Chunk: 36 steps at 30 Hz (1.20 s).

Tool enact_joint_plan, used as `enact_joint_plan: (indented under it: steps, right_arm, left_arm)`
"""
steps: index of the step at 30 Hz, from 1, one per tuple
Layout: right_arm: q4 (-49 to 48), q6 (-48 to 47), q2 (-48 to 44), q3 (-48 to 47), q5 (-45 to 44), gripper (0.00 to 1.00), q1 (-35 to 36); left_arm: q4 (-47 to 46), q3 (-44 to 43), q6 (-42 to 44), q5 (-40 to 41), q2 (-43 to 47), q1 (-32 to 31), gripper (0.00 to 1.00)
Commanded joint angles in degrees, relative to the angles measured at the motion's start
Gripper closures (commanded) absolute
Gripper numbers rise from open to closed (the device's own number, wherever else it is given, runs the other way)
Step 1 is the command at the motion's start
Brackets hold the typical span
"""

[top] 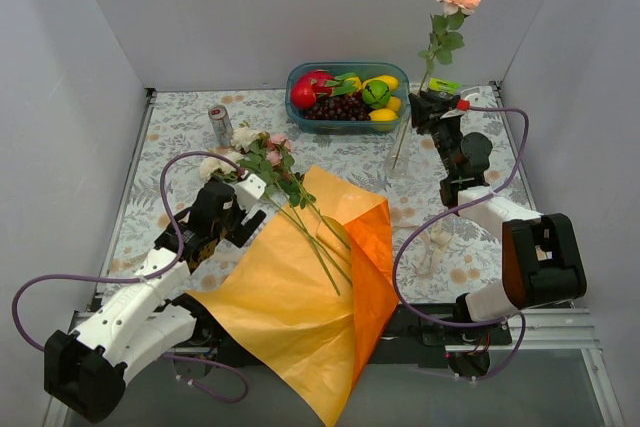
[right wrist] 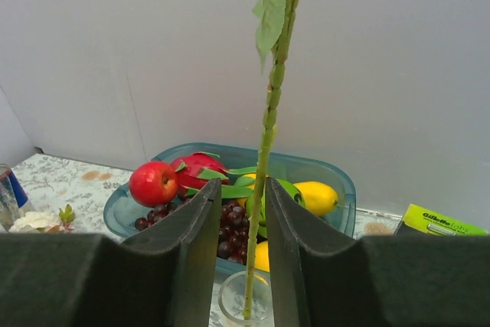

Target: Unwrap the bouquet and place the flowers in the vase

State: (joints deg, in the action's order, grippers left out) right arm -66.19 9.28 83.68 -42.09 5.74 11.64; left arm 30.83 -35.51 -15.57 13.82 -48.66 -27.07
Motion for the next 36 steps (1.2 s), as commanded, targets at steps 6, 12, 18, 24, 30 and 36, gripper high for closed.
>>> enact_joint_plan:
  steps: [6,12,18,24,30,36]
  right_arm:
    - [0.18,-2.68,-1.94,-1.24,0.76,0.52,-0.13]
    - [4.40,-4.35,-5.80,-1.24,1.38,0.45,-0.13]
    - [8.61,-5.50,-10.81,0.77,2.79,0.39,0.31]
    - [19.07,-9.09,-19.07,2.01,3.67,0.39,5.92]
    - [39.01,-18.16,-20.23,-3.96,4.71,0.39,20.43]
    - [57.03,-16.48,-5.75,-18.01,19.29,0.40,21.23]
  left_arm:
    - [-0.68,-2.37,0.02,0.33,-0.11,0.09,0.02]
    - [-0.86,-2.72,-0.07,-0.03,-0.38,0.09,0.02]
    - [-0.86,-3.16,-0.07,-0.38,-0.55,0.09,0.02]
    - [-1.30,-3.43,-0.60,-0.03,-0.64,0.09,0.02]
    - [-4.10,-3.34,-3.06,3.91,0.58,0.26,0.02]
    - [-8.85,-2.46,-5.61,8.32,3.74,2.02,0.02]
